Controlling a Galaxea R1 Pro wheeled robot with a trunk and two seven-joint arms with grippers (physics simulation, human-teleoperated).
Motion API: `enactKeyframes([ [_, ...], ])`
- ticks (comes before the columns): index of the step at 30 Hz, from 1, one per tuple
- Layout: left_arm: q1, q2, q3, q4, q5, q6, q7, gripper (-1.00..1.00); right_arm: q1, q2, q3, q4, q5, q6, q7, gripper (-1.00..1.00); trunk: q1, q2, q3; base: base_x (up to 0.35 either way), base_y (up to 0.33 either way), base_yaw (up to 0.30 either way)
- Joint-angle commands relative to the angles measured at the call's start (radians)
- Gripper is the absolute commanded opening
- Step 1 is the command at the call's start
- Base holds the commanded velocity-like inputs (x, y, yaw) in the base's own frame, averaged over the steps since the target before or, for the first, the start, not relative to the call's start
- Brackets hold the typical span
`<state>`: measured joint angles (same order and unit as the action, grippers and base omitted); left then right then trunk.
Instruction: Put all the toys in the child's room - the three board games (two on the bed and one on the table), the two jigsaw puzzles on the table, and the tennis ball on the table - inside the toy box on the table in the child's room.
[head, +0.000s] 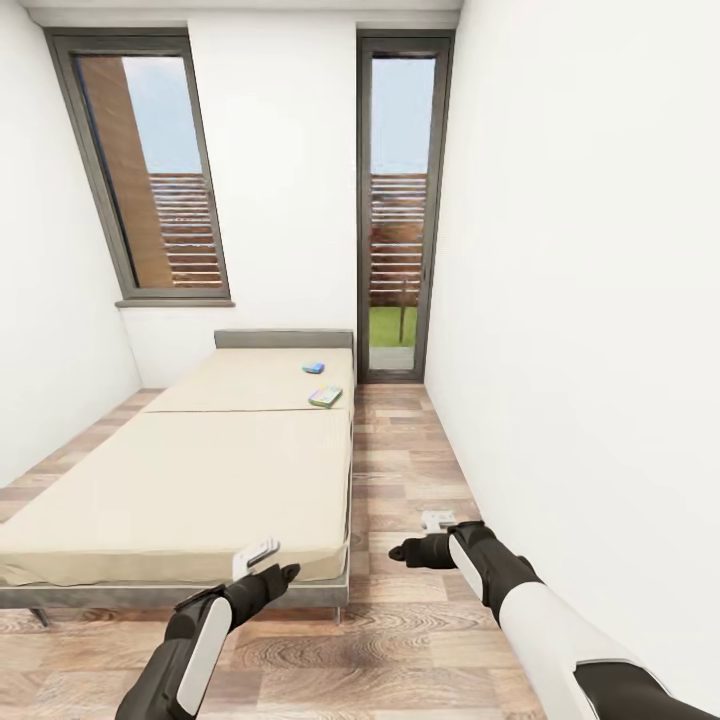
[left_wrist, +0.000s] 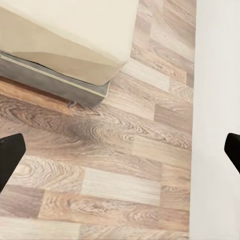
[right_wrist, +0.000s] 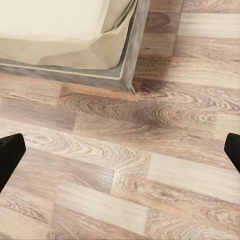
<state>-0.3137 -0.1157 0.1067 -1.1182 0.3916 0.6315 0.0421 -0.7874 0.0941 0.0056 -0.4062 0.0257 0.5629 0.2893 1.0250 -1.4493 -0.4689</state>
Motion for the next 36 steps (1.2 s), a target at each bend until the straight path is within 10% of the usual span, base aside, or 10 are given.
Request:
enactKeyframes([
  [1,0.0,-0.001,0.003,0.0,0.01,0.003,0.005,1.0,0.0,0.0,0.001,-0.002,0.005,0.006,0.004,1.0,0.0,-0.001,-0.001,0.0,0.0,0.268],
  [36,0.002,0.004,0.011,0.003,0.009,0.005,0.001,1.0,0.0,-0.002,0.001,-0.002,0.005,0.005,0.003,1.0,0.0,-0.001,-0.001,0.0,0.0,0.294],
])
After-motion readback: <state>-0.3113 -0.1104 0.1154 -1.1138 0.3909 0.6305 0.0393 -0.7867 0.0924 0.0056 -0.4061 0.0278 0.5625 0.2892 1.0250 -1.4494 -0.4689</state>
